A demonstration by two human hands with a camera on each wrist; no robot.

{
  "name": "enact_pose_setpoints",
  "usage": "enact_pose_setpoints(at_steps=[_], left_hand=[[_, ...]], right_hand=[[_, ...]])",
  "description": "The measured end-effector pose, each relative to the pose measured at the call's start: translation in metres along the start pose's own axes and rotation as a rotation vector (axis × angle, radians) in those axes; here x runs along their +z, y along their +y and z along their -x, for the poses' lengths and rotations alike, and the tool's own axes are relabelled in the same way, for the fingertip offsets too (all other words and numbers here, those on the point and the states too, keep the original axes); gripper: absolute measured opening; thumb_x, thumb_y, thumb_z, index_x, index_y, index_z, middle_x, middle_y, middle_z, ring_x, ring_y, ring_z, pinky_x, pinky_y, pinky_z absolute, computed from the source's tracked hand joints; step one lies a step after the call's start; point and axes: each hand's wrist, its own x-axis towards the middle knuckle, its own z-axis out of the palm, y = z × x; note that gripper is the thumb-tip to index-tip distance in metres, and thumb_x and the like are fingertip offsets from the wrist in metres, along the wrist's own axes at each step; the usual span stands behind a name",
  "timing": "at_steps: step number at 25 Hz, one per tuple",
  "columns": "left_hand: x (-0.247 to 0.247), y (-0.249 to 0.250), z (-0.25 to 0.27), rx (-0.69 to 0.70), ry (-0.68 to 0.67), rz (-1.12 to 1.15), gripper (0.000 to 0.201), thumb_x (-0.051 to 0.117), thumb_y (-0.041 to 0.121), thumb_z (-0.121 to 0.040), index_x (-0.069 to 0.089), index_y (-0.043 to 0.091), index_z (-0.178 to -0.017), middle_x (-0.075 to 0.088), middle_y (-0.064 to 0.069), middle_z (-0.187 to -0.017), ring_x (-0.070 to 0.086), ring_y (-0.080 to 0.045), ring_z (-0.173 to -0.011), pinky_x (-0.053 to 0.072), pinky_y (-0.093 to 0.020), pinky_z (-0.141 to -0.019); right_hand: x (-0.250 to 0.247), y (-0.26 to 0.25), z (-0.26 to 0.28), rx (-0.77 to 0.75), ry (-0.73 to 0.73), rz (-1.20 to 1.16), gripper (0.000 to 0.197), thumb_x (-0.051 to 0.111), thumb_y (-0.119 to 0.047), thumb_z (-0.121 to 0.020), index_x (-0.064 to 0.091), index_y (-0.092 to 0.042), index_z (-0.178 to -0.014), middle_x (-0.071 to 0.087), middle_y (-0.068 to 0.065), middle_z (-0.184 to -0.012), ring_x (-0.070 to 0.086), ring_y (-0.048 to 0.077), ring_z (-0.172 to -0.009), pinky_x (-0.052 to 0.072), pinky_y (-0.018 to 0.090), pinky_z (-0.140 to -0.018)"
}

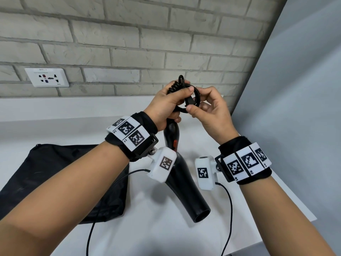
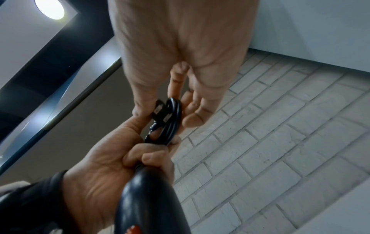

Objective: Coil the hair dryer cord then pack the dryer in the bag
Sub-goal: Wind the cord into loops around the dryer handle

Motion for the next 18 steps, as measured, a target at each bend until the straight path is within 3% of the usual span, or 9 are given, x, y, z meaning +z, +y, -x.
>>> enact_pose_setpoints(at_steps=[7, 10, 13, 18], left_hand=[[-0.0002, -0.0027, -0.0030, 0.030, -0.008, -0.023, 0.009, 0.059, 0.024, -0.089, 0.057, 0.031, -0.094, 0.046, 0.002, -0.071, 0.021, -0.004, -0.030, 0.024, -0.020, -0.043], [-0.0001, -0.0054, -0.0019, 0.031, 0.018, -0.032, 0.010, 0.063, 0.022, -0.085, 0.056, 0.028, -0.087, 0.050, 0.003, -0.068, 0.023, -0.004, -0.031, 0.023, -0.017, -0.041], [0.0002, -0.0052, -0.0017, 0.011, 0.014, -0.008, 0.008, 0.060, 0.028, -0.087, 0.056, 0.025, -0.081, 0.050, 0.008, -0.054, 0.022, -0.005, -0.033, 0.023, -0.017, -0.042], [0.0009, -0.0047, -0.0031, 0.031, 0.011, -0.001, 0.006, 0.058, 0.027, -0.089, 0.057, 0.026, -0.095, 0.046, 0.004, -0.067, 0.020, -0.004, -0.031, 0.024, -0.017, -0.041]], right_hand=[[0.0011, 0.0007, -0.0021, 0.010, 0.057, 0.079, 0.033, 0.055, 0.011, -0.082, 0.047, -0.020, -0.088, 0.048, -0.004, -0.070, 0.052, -0.004, -0.049, 0.042, 0.013, -0.049], [0.0029, -0.0011, -0.0049, 0.016, 0.066, 0.090, 0.032, 0.057, 0.009, -0.081, 0.048, -0.022, -0.084, 0.044, -0.004, -0.063, 0.050, -0.004, -0.045, 0.040, 0.014, -0.045], [0.0051, -0.0006, -0.0052, 0.050, 0.078, 0.059, 0.033, 0.059, 0.008, -0.082, 0.045, -0.022, -0.085, 0.045, 0.001, -0.063, 0.051, -0.004, -0.041, 0.040, 0.007, -0.045], [0.0056, 0.0043, -0.0065, 0.012, 0.081, 0.116, 0.031, 0.054, 0.003, -0.086, 0.045, -0.026, -0.086, 0.045, -0.001, -0.065, 0.048, -0.005, -0.045, 0.039, 0.007, -0.049]])
